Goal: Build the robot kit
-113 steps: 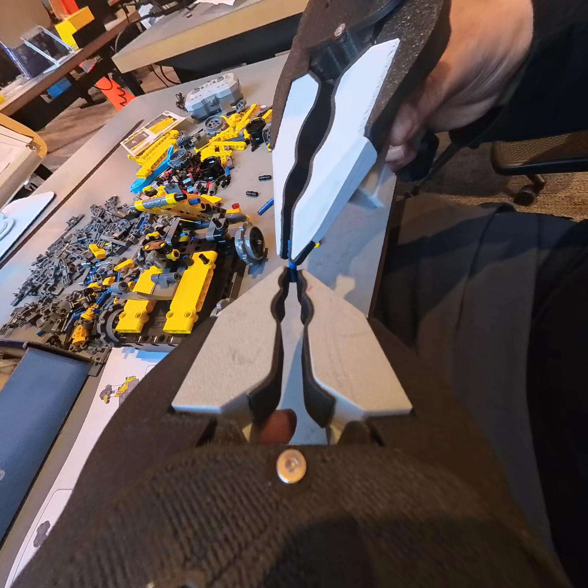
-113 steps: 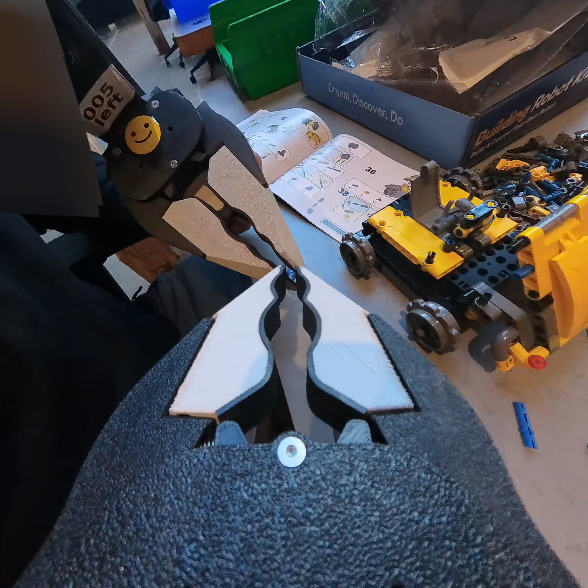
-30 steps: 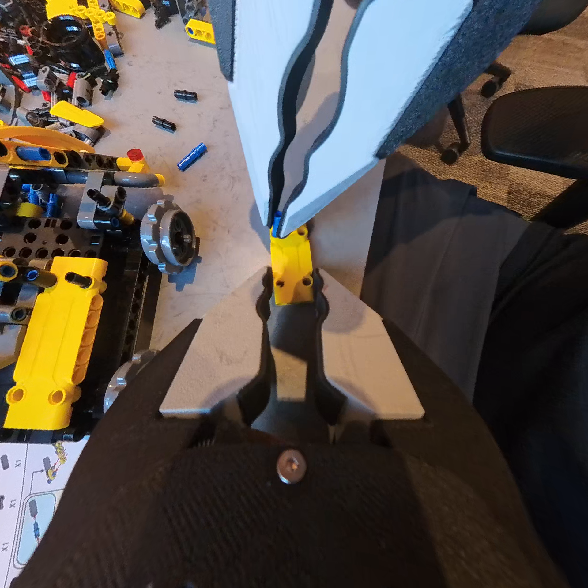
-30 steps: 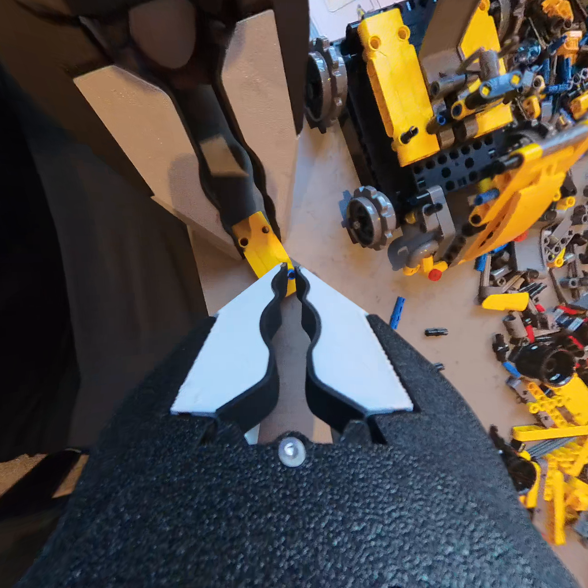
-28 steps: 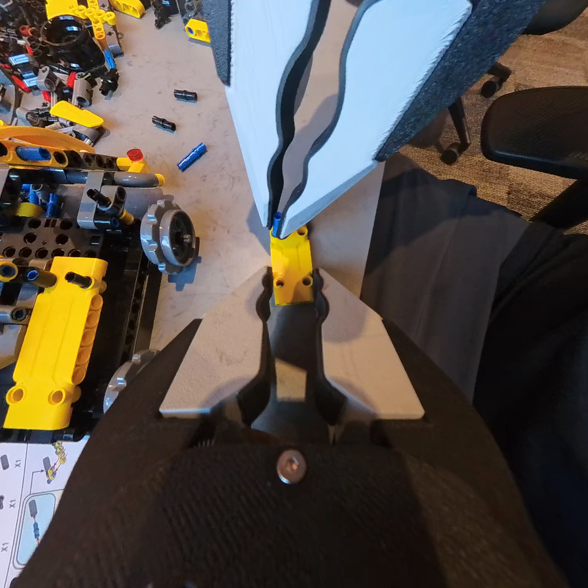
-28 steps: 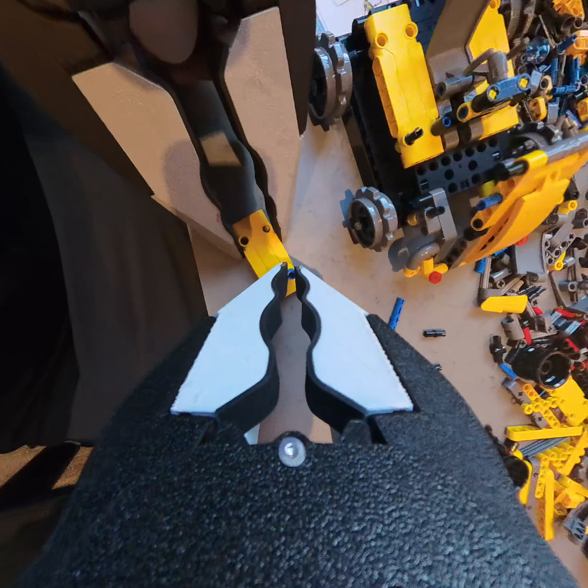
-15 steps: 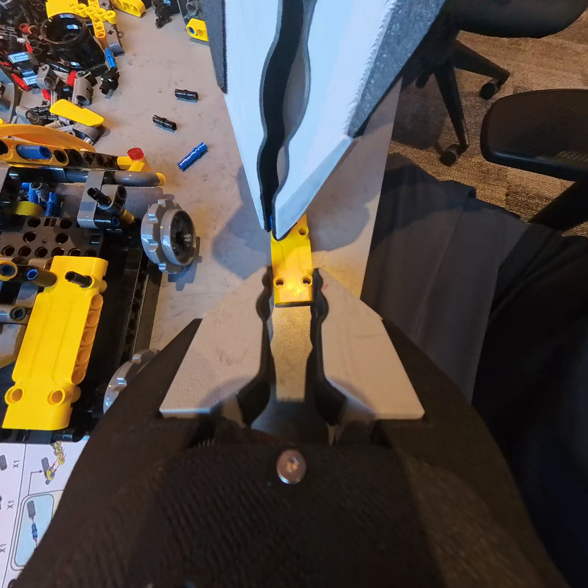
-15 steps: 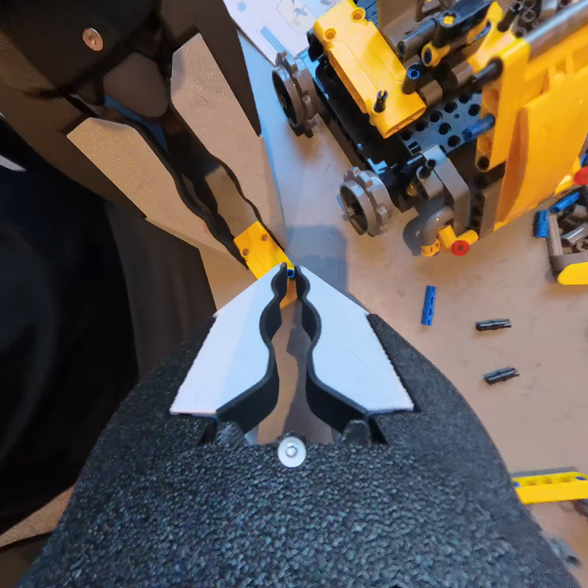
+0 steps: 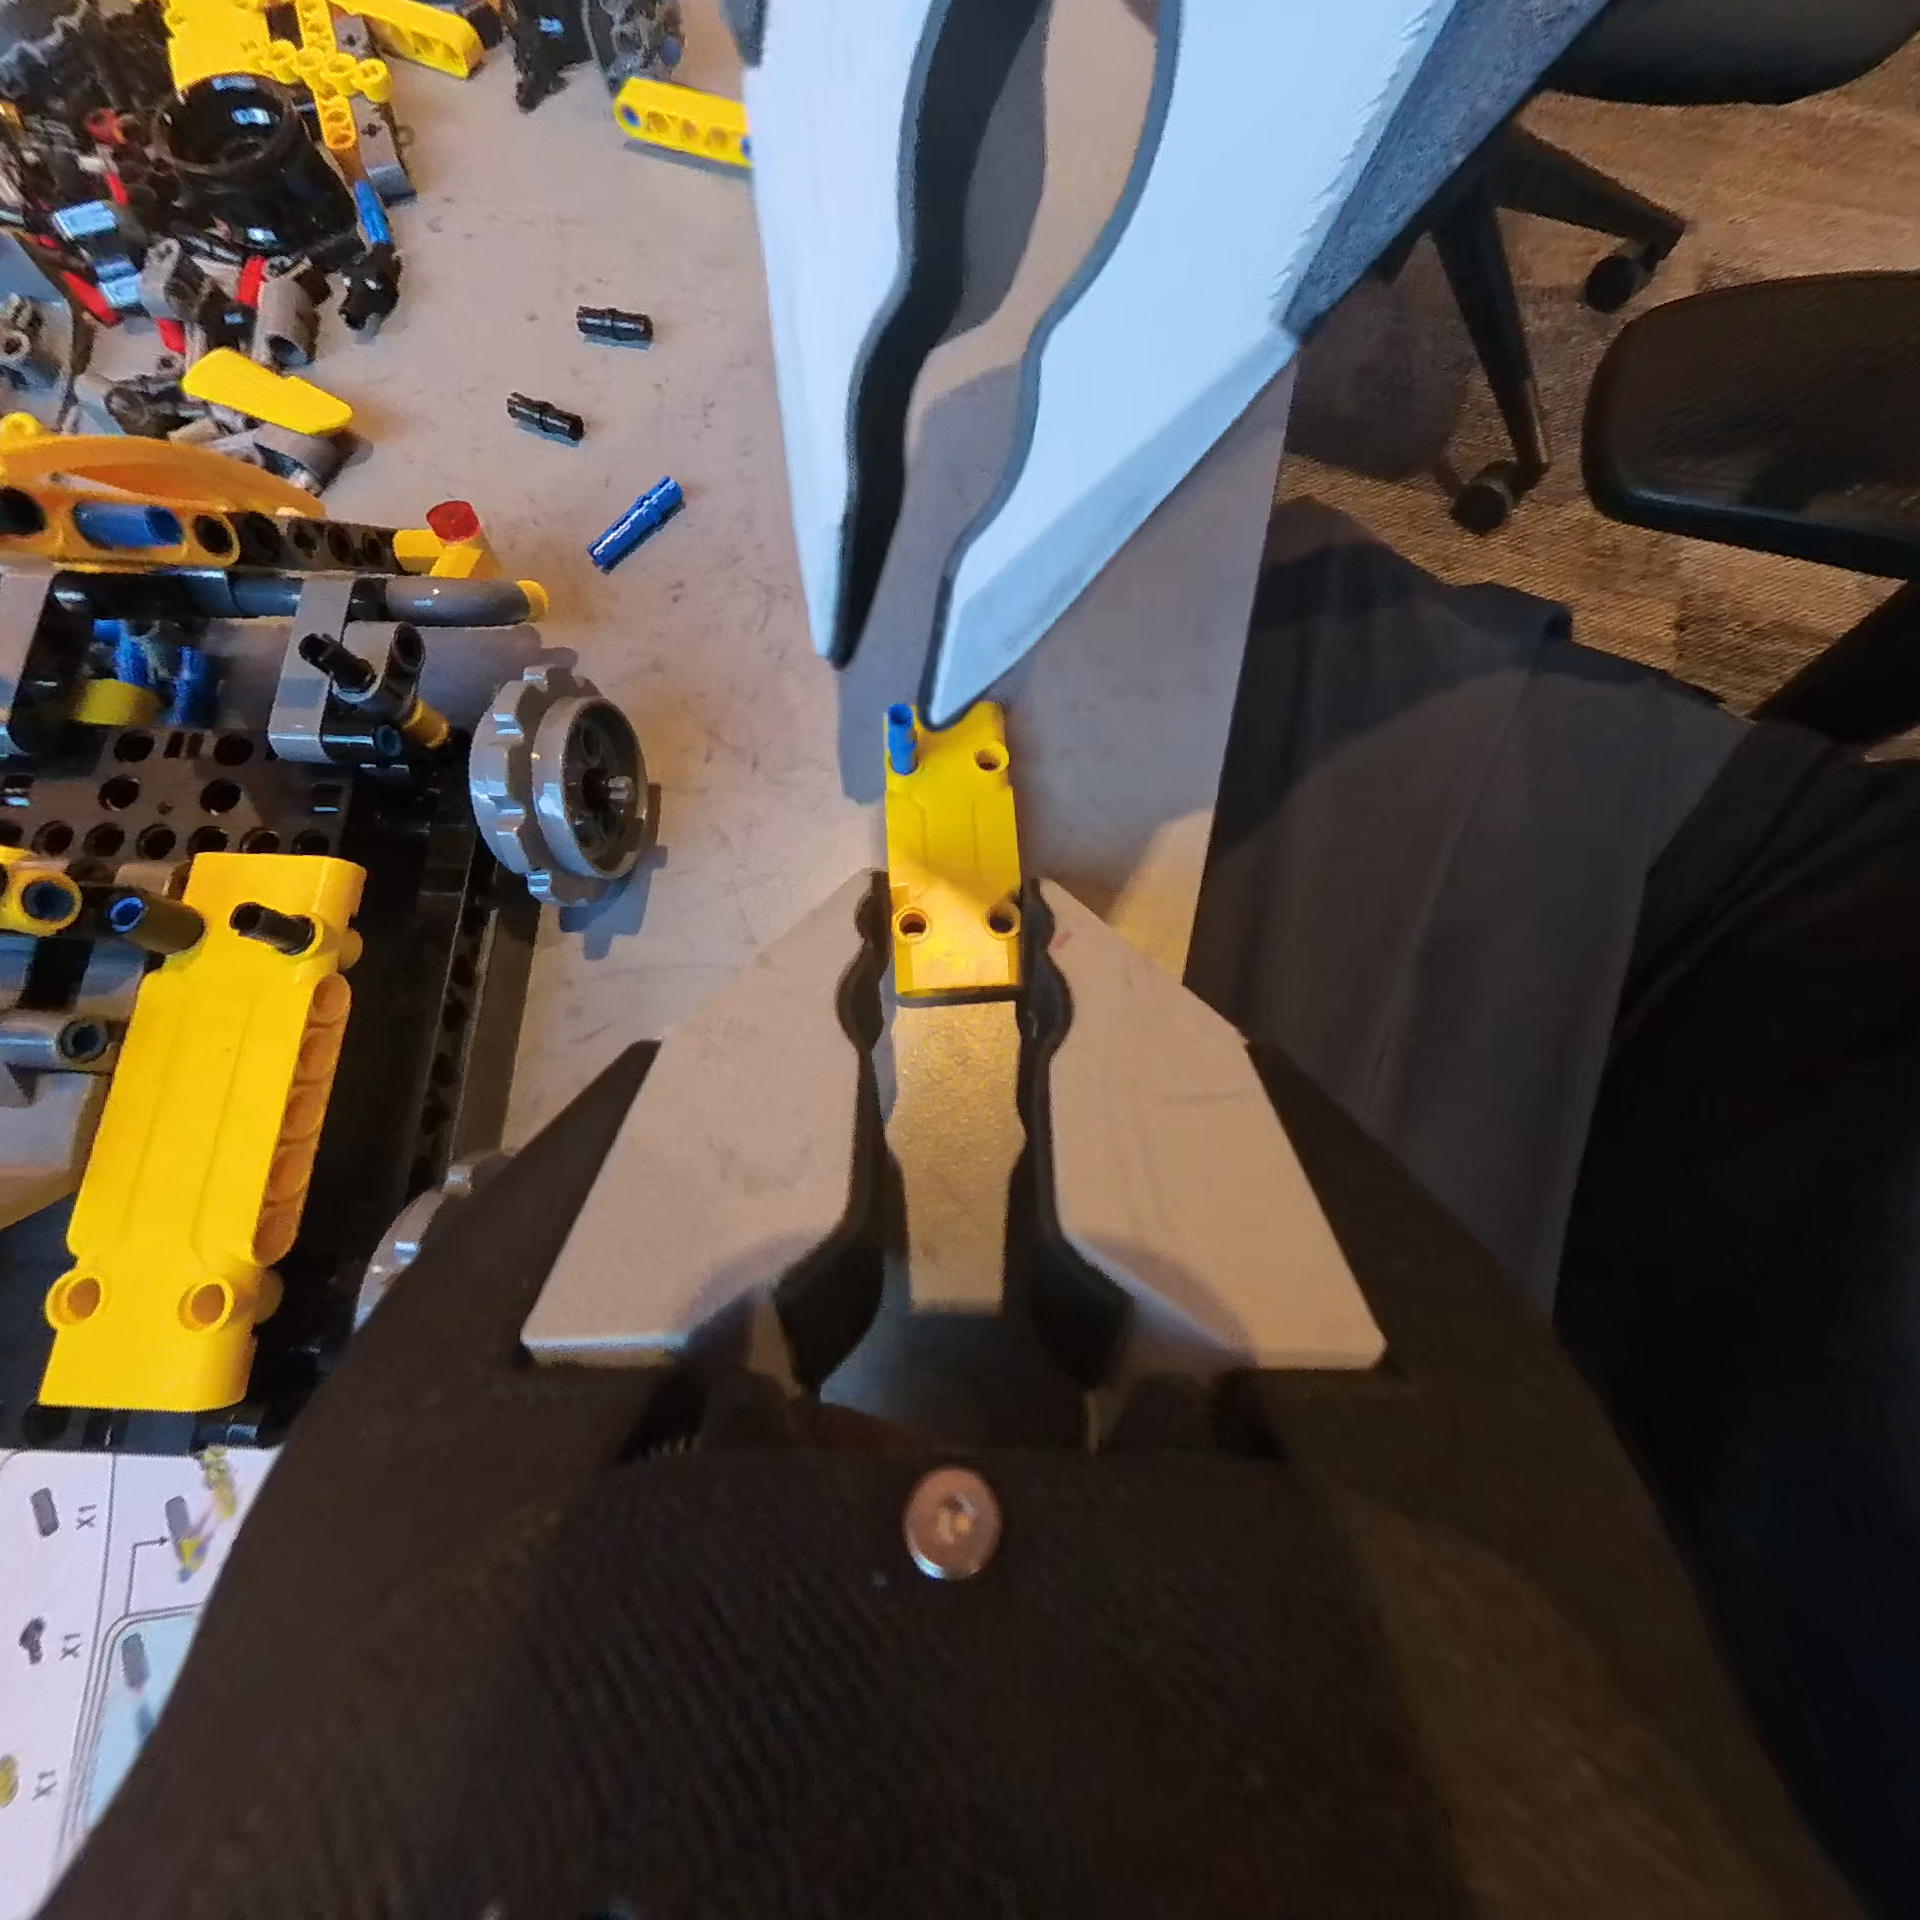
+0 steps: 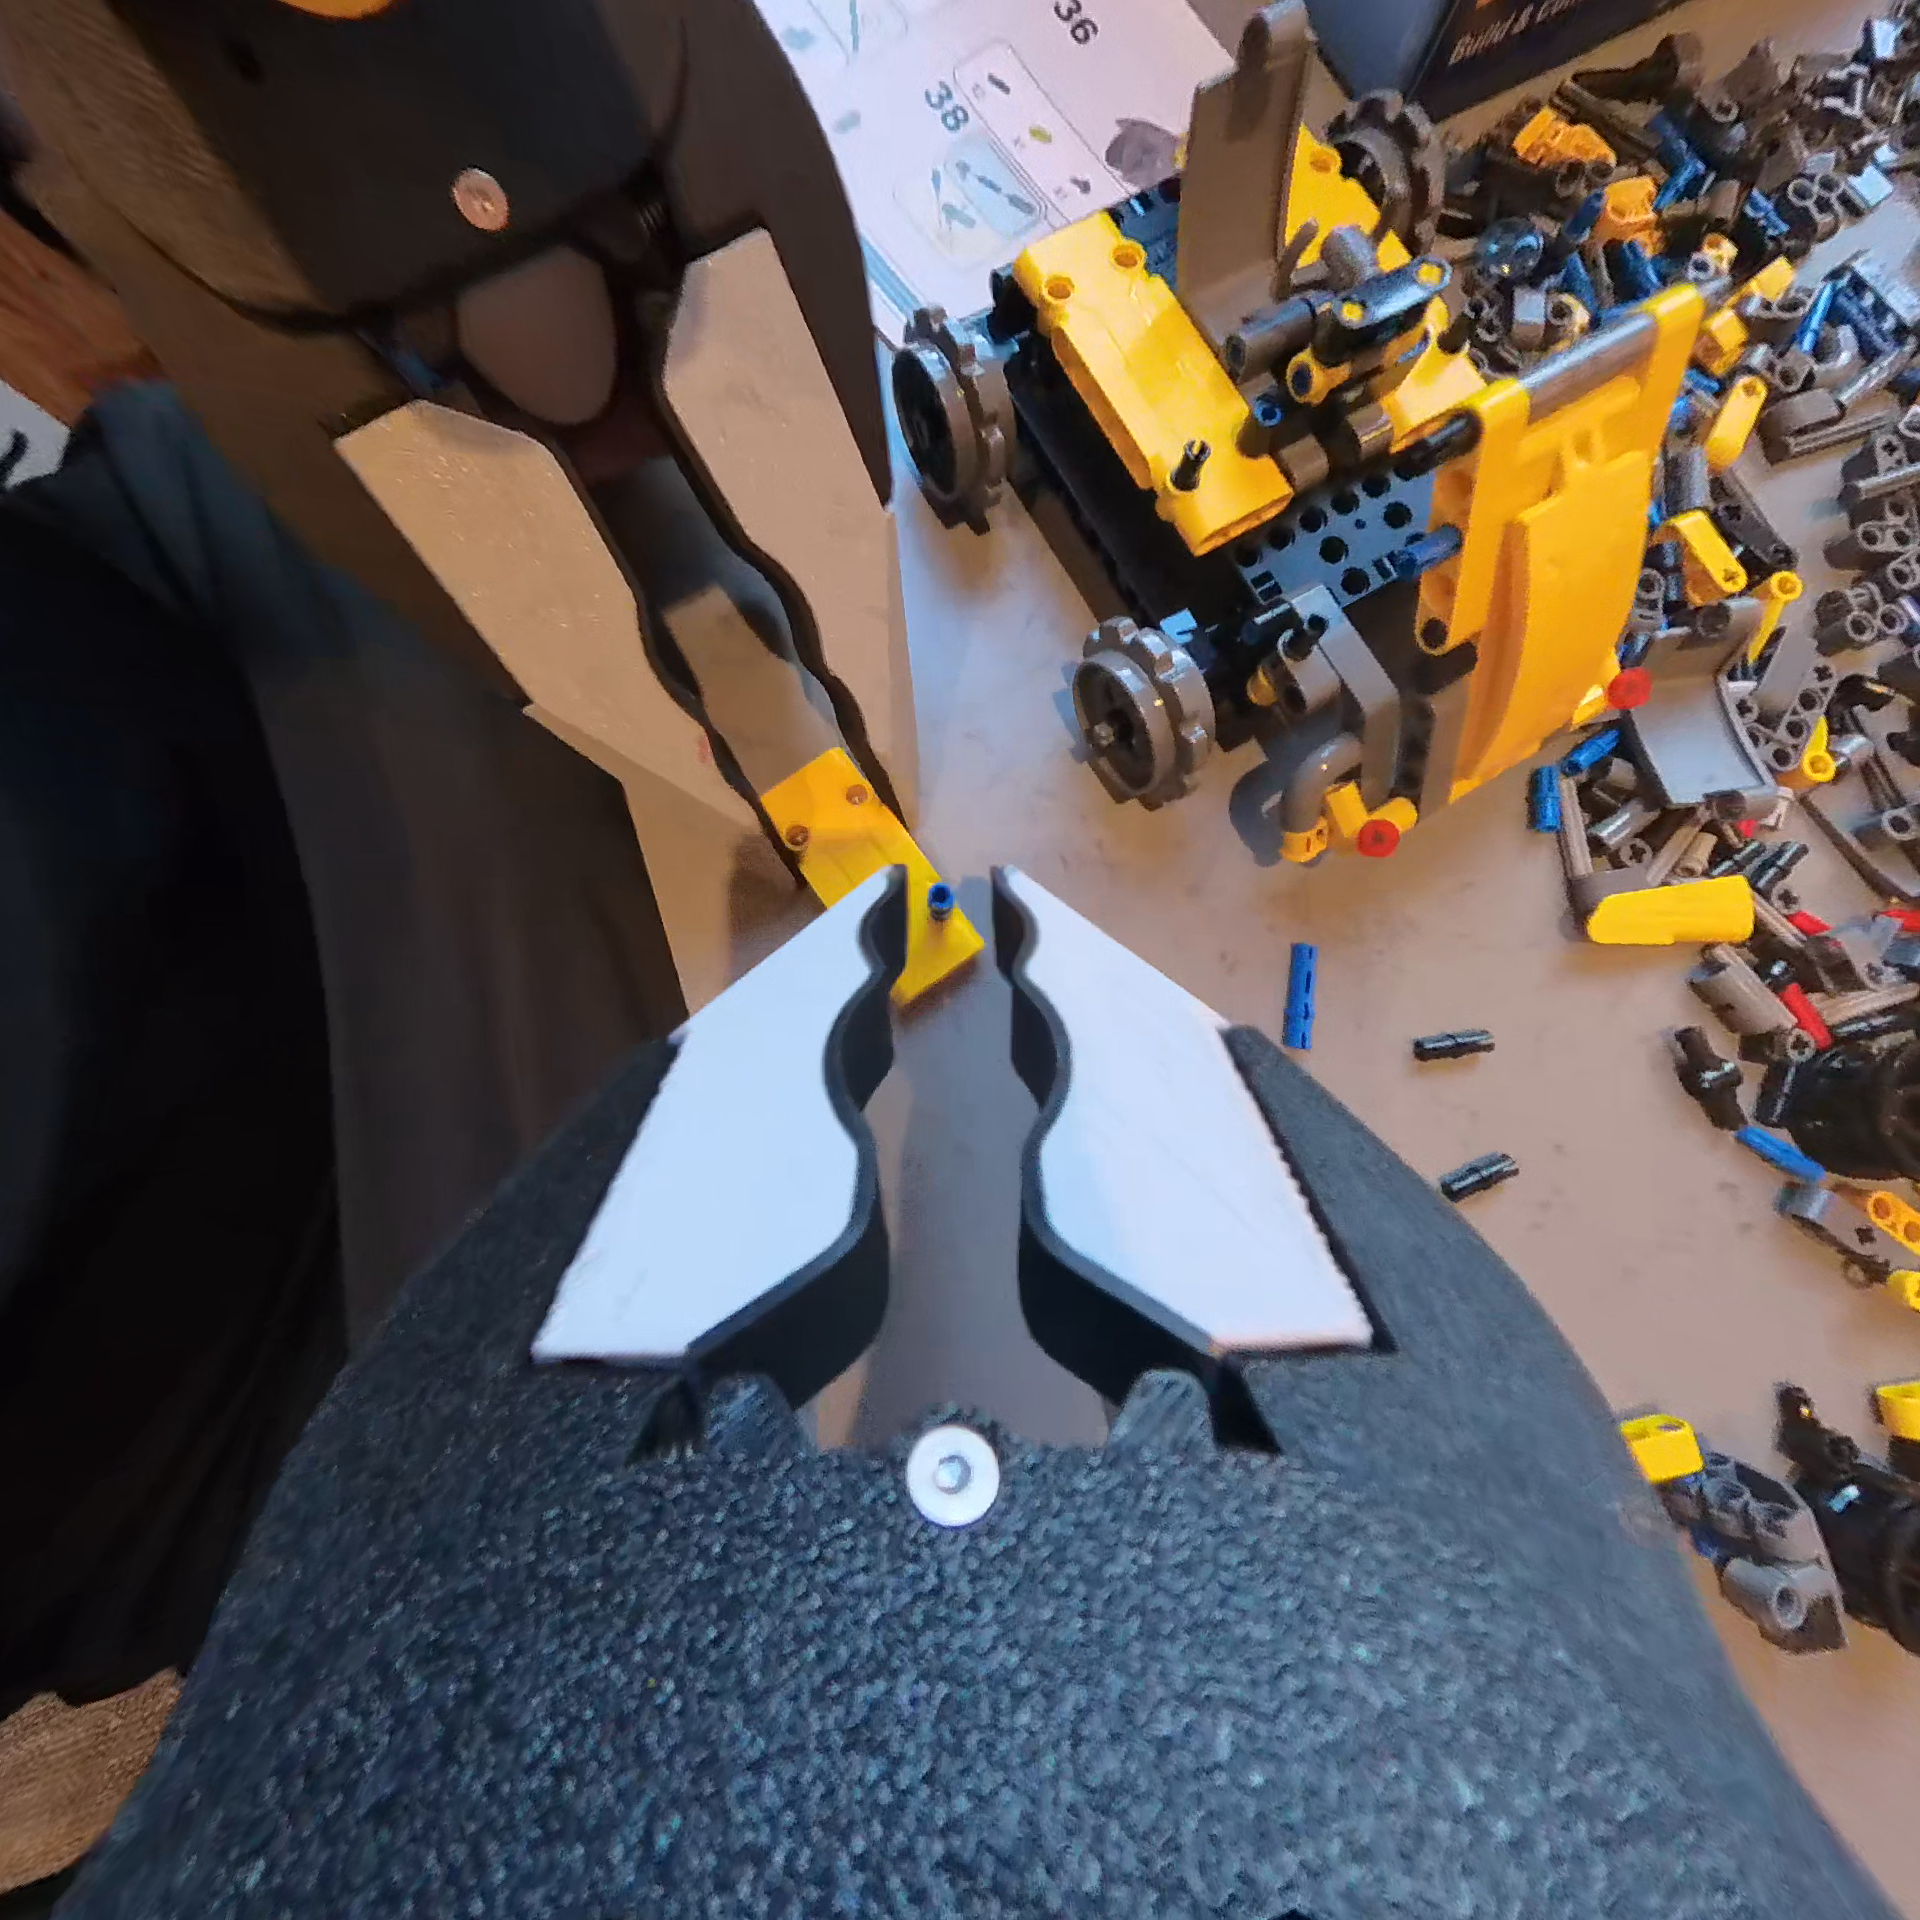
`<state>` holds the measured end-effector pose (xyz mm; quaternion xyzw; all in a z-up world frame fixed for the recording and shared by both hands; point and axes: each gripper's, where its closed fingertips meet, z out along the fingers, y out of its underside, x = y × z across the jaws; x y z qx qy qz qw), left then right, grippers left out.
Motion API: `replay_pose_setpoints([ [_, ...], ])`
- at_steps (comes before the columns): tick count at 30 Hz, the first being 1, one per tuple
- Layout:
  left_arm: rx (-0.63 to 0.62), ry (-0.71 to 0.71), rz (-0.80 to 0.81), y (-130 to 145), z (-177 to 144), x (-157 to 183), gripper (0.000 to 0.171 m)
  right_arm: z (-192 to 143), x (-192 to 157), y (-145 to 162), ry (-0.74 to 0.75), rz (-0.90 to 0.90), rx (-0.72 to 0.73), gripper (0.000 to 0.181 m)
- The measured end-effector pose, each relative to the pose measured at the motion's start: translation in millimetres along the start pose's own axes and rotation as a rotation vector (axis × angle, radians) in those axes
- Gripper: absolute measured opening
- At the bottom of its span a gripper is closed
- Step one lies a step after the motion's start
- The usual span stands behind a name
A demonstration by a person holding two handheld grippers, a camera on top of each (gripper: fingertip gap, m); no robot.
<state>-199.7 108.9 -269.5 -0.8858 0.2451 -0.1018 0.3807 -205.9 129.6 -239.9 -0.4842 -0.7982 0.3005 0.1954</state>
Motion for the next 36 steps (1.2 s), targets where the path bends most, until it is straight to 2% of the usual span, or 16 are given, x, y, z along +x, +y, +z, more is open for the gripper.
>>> replay_pose_setpoints([
  [3,0.010,-0.039,0.070,-2,-1,1,0.023,0,-3,4,-0.032,0.106,0.030,0.031],
  [6,0.023,-0.069,0.121,-4,-2,0,0.023,-2,-3,9,-0.064,0.252,0.101,0.032],
  [9,0.006,-0.059,0.067,-2,0,-4,0.023,-4,3,19,-0.028,0.301,0.118,0.034],
  [12,0.000,-0.032,-0.090,0,0,-11,0.023,-7,14,32,0.105,0.241,0.064,0.035],
  [14,0.007,-0.031,-0.139,1,-2,-13,0.023,-7,12,31,0.131,0.223,0.062,0.035],
  [16,0.010,-0.013,-0.144,1,-3,-9,0.026,-3,6,25,0.130,0.230,0.088,0.034],
  [17,0.011,-0.016,-0.144,1,-3,-7,0.033,0,5,24,0.133,0.223,0.088,0.034],
  [23,0.031,0.022,-0.179,7,-12,4,0.047,9,19,27,0.250,0.144,0.046,0.030],
  [28,0.051,0.067,-0.195,6,-13,11,0.041,11,31,22,0.278,0.156,0.073,0.029],
  [31,0.048,0.093,-0.184,1,-8,17,0.039,0,51,22,0.322,0.171,0.086,0.026],
  [36,0.018,0.095,-0.159,1,-7,23,0.038,-8,78,35,0.331,0.148,-0.006,0.025],
])
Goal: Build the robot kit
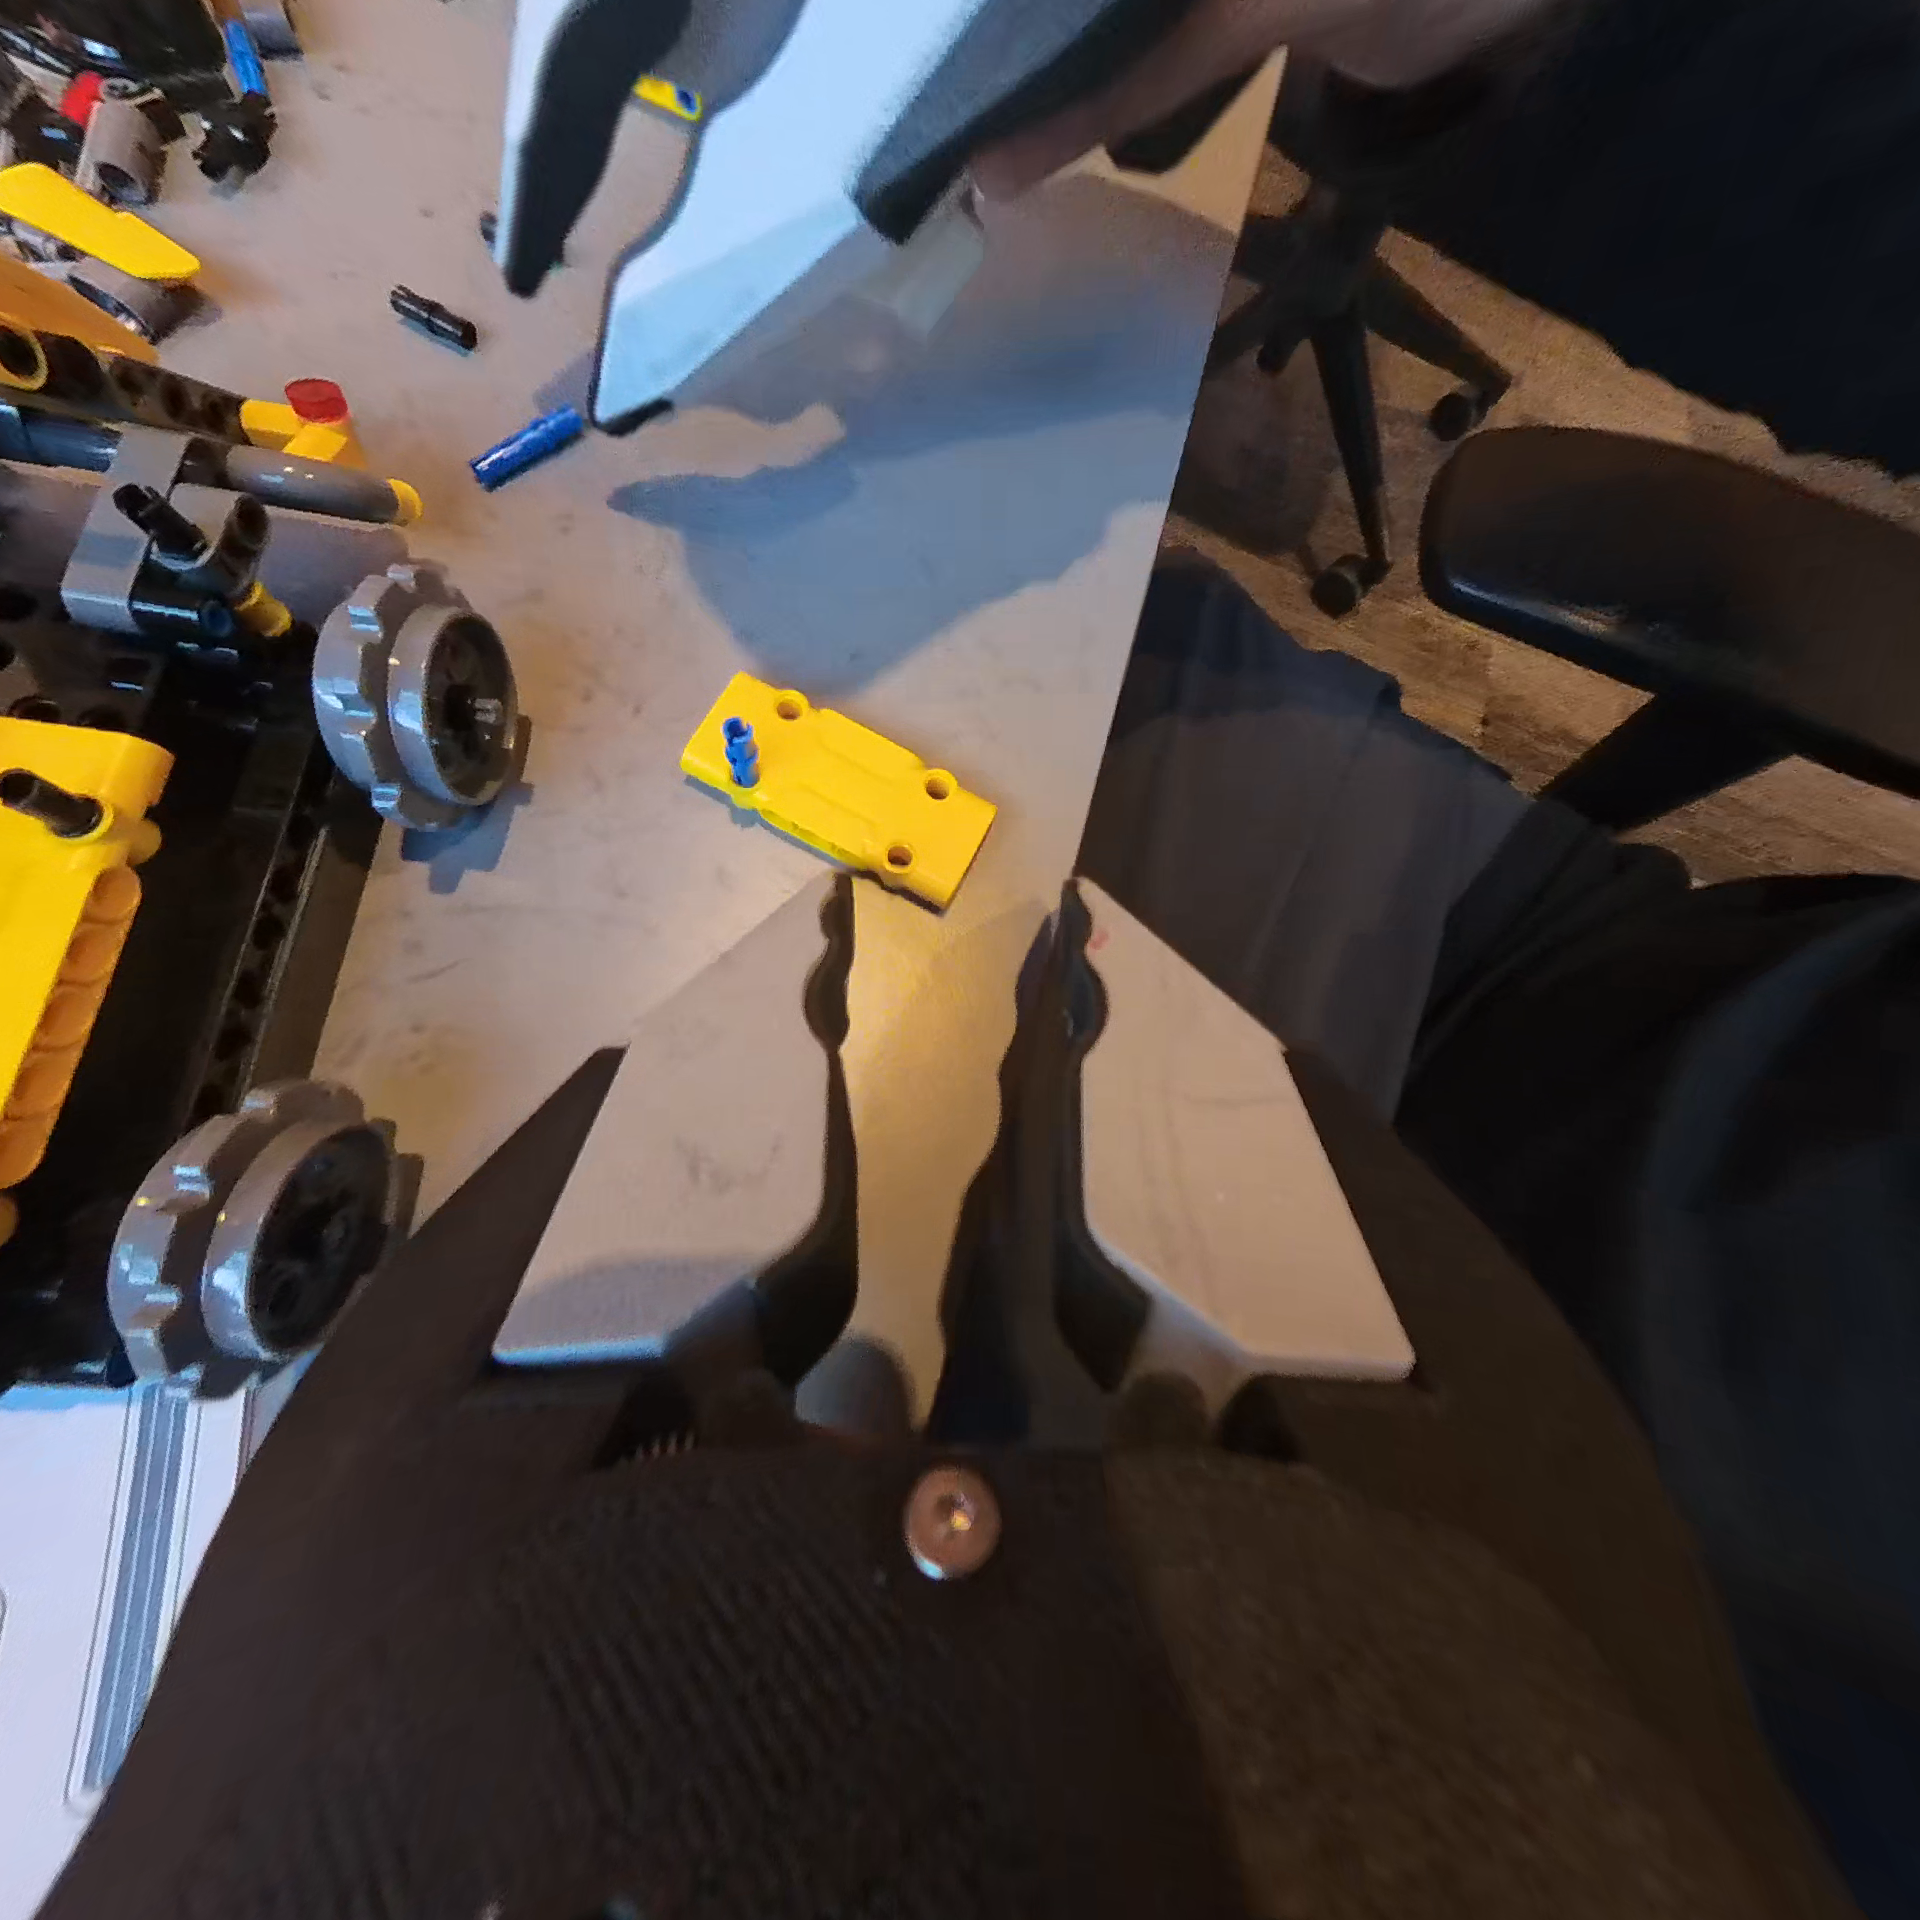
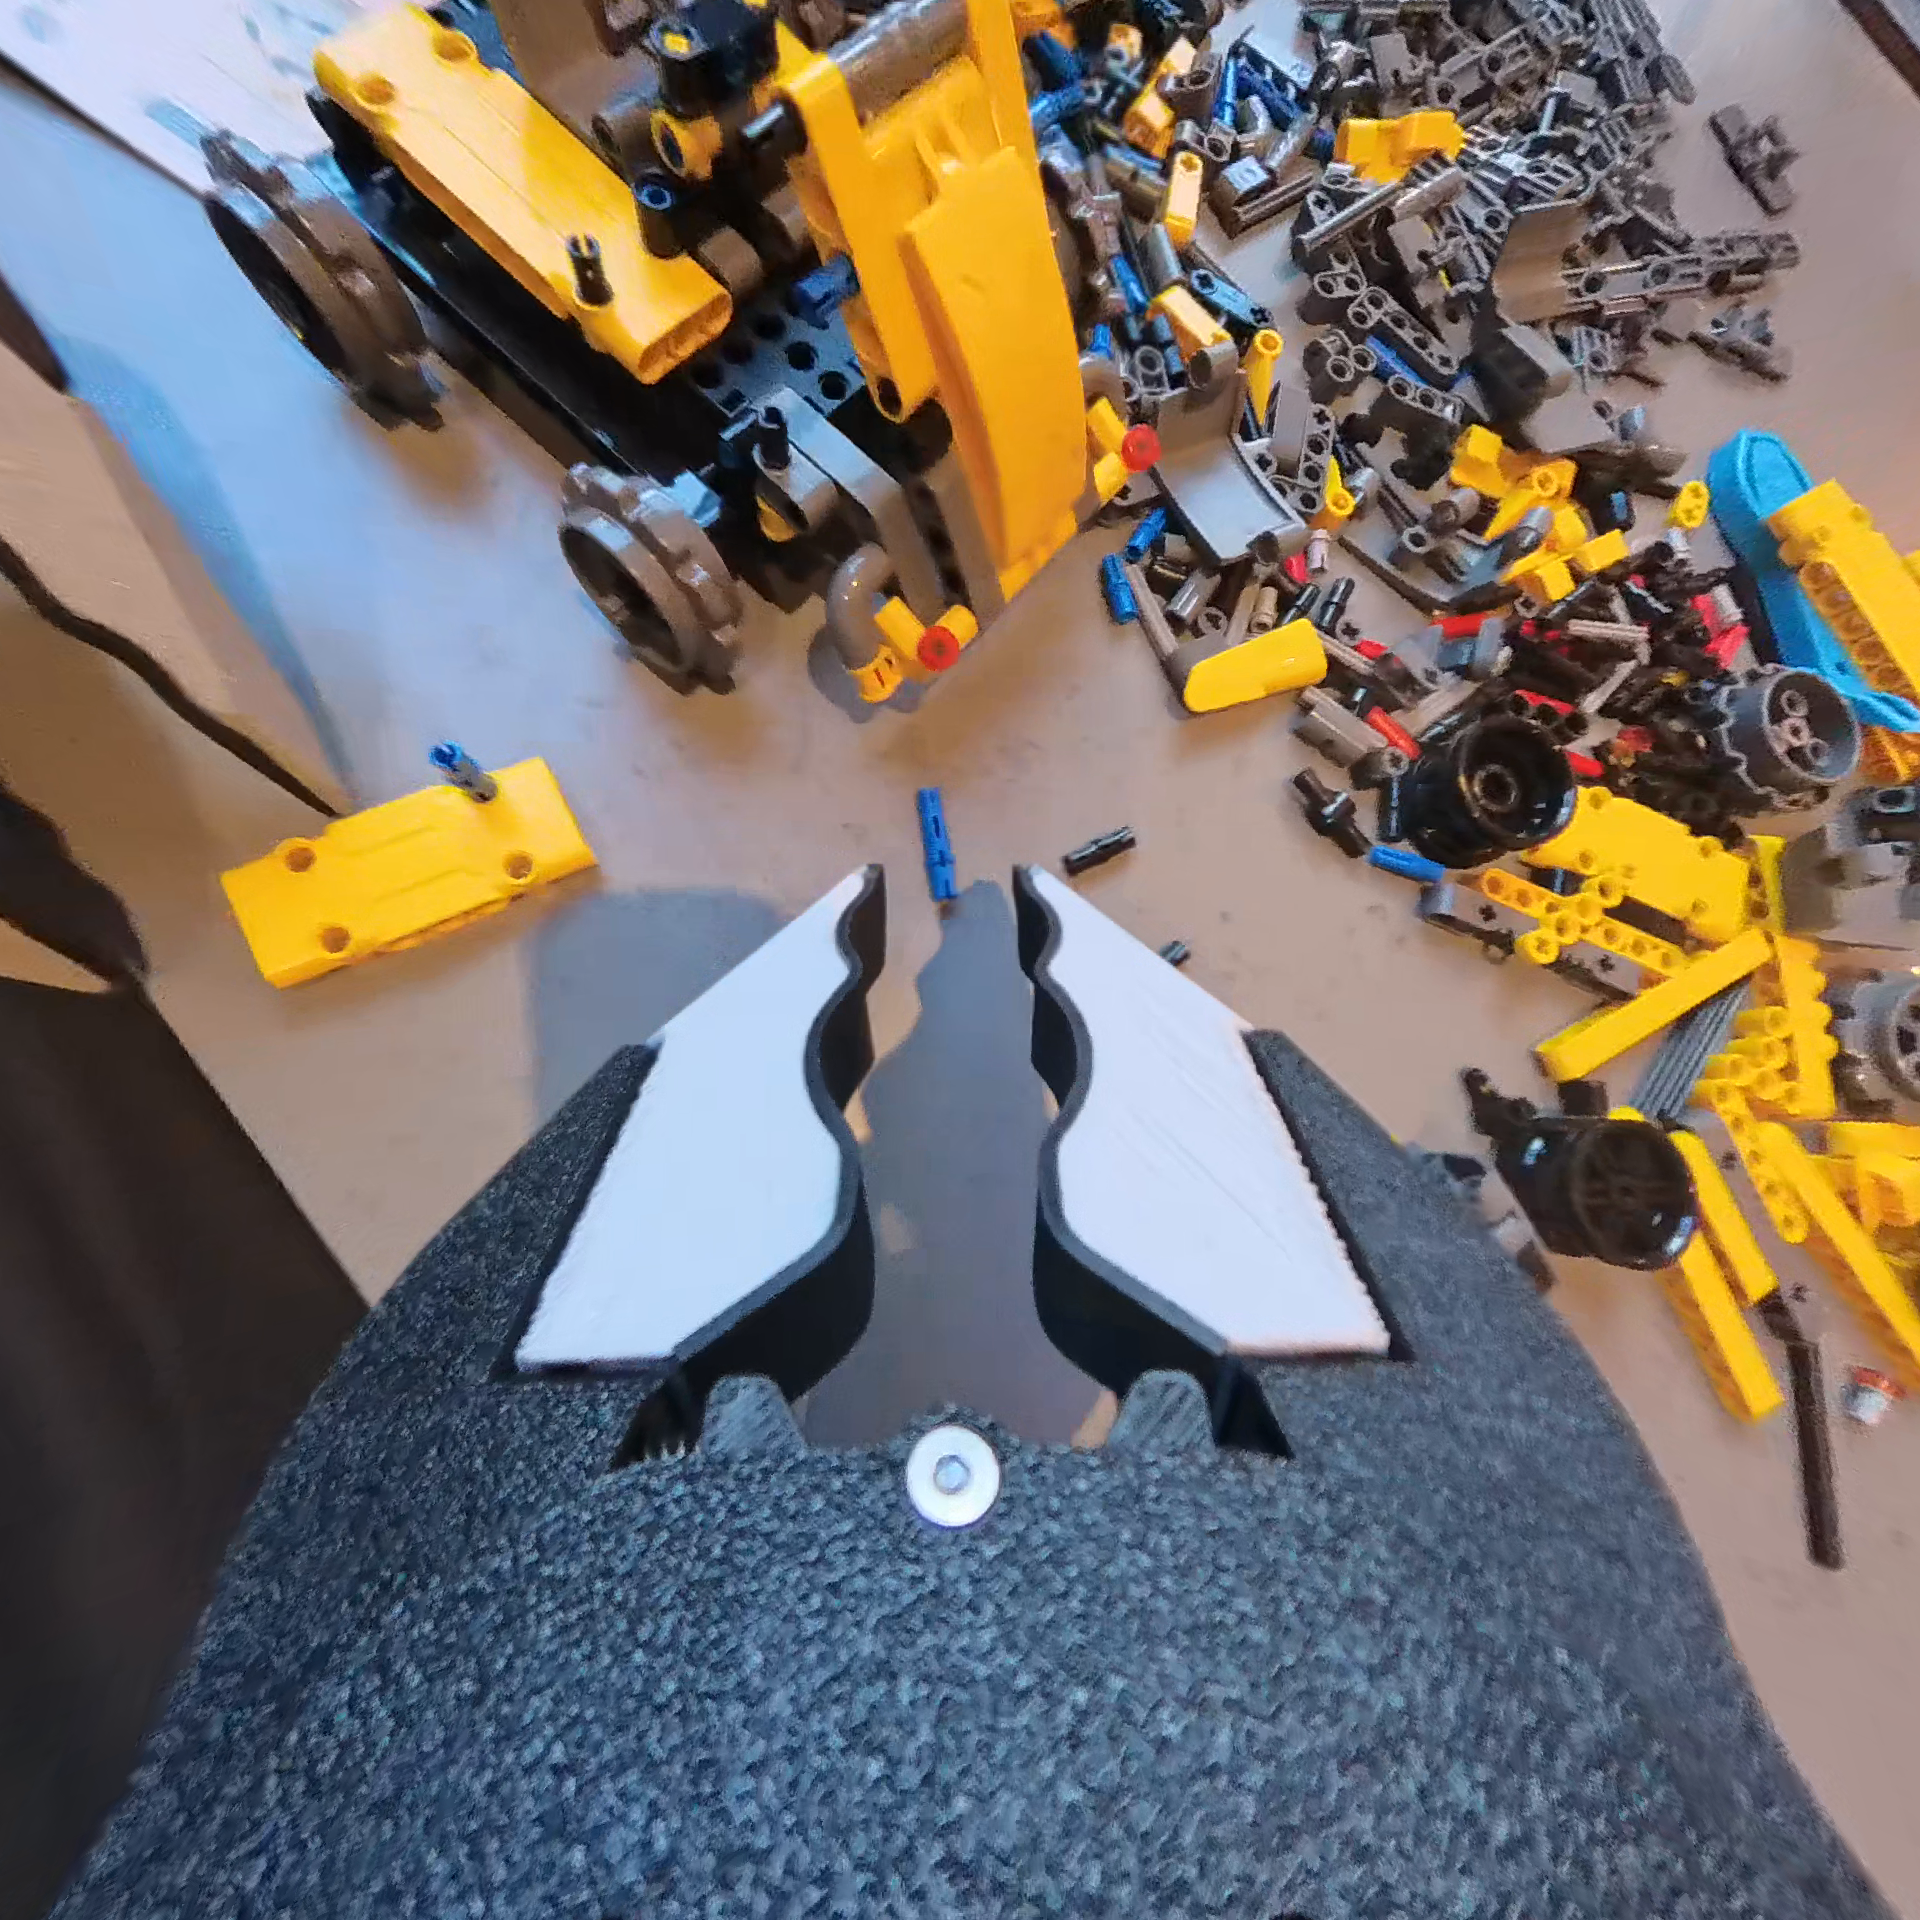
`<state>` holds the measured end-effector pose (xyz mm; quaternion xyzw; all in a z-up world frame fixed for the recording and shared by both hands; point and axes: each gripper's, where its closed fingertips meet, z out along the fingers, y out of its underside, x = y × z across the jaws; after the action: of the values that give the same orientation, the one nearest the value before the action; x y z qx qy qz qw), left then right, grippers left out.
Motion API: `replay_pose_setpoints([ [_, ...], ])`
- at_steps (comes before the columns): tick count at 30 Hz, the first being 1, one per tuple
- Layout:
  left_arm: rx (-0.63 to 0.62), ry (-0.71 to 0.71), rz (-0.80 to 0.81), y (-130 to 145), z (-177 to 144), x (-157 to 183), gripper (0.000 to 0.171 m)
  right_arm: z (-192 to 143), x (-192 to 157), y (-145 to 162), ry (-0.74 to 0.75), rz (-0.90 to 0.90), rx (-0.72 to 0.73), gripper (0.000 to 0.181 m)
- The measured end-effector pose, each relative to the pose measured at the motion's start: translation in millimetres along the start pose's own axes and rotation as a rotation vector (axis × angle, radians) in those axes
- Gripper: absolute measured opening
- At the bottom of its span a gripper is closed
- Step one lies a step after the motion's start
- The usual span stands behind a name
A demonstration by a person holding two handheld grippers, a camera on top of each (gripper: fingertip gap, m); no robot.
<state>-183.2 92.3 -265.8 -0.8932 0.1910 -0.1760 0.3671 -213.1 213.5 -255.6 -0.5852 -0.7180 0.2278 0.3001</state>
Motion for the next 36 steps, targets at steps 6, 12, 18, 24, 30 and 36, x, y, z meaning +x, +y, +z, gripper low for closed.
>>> replay_pose_setpoints([
  [6,0.024,0.112,-0.009,2,0,20,0.033,14,-3,5,-0.106,-0.034,-0.080,0.017],
  [12,0.020,0.146,0.014,-10,16,30,0.029,12,-7,9,-0.123,-0.044,-0.113,0.004],
  [18,0.119,0.075,0.104,-34,9,29,0.025,-24,-31,10,-0.224,0.037,-0.055,0.004],
  [24,0.084,-0.152,0.365,-44,-10,6,0.028,-56,-78,-5,-0.415,0.072,-0.005,0.004],
  [30,0.021,-0.289,0.640,-36,-11,4,0.020,-58,-109,-8,-0.525,0.050,-0.029,0.004],
  [36,0.047,-0.359,0.785,-33,-13,13,0.005,-54,-119,-10,-0.577,0.066,-0.037,0.004],
])
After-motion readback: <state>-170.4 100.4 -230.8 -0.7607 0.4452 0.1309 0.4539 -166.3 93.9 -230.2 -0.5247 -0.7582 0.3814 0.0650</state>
